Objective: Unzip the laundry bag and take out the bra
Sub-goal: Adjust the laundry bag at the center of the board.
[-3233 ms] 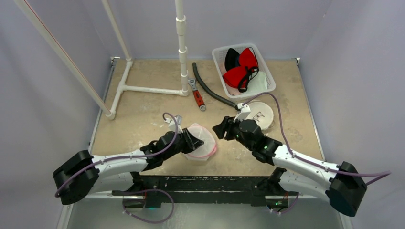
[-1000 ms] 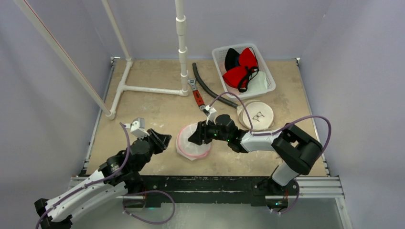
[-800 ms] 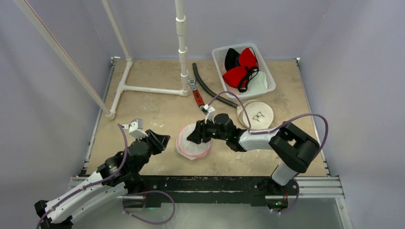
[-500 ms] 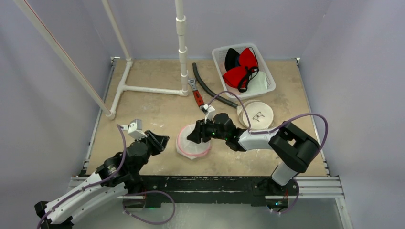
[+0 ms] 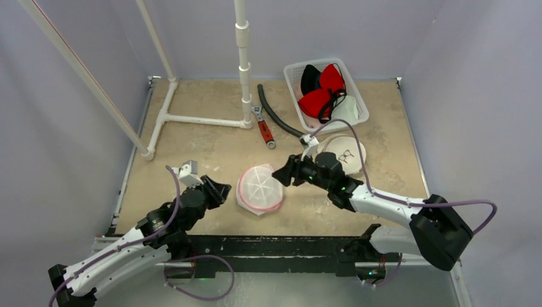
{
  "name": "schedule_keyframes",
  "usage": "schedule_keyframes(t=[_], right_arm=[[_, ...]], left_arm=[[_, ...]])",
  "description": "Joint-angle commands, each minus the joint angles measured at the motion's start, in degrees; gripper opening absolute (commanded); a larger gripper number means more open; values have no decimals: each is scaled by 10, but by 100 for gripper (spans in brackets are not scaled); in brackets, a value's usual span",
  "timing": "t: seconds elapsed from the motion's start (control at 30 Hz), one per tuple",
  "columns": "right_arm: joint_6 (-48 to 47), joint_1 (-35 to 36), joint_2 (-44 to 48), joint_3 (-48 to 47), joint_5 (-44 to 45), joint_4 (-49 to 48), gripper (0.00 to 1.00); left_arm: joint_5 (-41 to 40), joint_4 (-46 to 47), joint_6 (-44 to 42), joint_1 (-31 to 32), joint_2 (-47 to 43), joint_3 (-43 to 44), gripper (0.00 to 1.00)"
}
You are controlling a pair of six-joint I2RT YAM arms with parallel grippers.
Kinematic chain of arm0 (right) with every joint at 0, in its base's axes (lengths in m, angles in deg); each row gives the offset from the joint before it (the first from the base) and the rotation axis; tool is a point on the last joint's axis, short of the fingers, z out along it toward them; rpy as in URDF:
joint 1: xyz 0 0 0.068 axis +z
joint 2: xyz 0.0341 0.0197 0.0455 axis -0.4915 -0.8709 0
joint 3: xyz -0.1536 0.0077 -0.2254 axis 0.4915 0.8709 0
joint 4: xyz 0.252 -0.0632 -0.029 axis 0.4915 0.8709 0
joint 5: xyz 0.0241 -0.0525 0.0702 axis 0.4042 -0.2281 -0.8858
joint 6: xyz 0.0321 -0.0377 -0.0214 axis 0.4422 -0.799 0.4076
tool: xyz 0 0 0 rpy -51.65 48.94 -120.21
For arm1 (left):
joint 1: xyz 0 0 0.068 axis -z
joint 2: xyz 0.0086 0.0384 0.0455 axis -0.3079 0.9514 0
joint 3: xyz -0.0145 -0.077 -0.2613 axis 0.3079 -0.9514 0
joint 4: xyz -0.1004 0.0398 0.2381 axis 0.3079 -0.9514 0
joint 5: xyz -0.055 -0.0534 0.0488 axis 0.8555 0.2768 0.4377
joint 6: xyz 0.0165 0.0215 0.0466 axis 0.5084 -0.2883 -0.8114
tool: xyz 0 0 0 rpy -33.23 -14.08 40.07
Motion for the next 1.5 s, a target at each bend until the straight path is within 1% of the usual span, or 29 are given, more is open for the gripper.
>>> schedule_keyframes(t=[0.0,0.23,0.43,0.47,0.57,0.67,0.9,1.1,1.23,1.47], right_arm=[[34,-44,-2,93,-35,-25,56],[60,-48,-57,119,-61,-102,56],[81,-48,-118,122,-74,-154,56],[84,-49,-125,121,-77,-160,56],[89,-49,-144,120,-81,-171,55],[92,-49,-153,120,-90,-181,49],[93,-50,-152,110,-110,-187,22],[89,-49,-117,101,-108,-156,7],[75,-49,-65,91,-77,-100,0],[29,-49,31,66,5,47,0]], left_arm=[[41,99,2,-4,56,-20,25],[72,204,-13,-4,178,-29,25],[76,264,-17,-3,241,-30,25],[77,285,-18,-3,251,-29,25],[81,303,-19,-3,275,-27,25],[77,310,-18,-3,290,-28,25],[65,300,-11,-3,307,-33,25],[66,286,-9,-3,275,-34,25],[58,275,-12,-3,254,-33,25],[67,289,-13,-4,270,-33,25]])
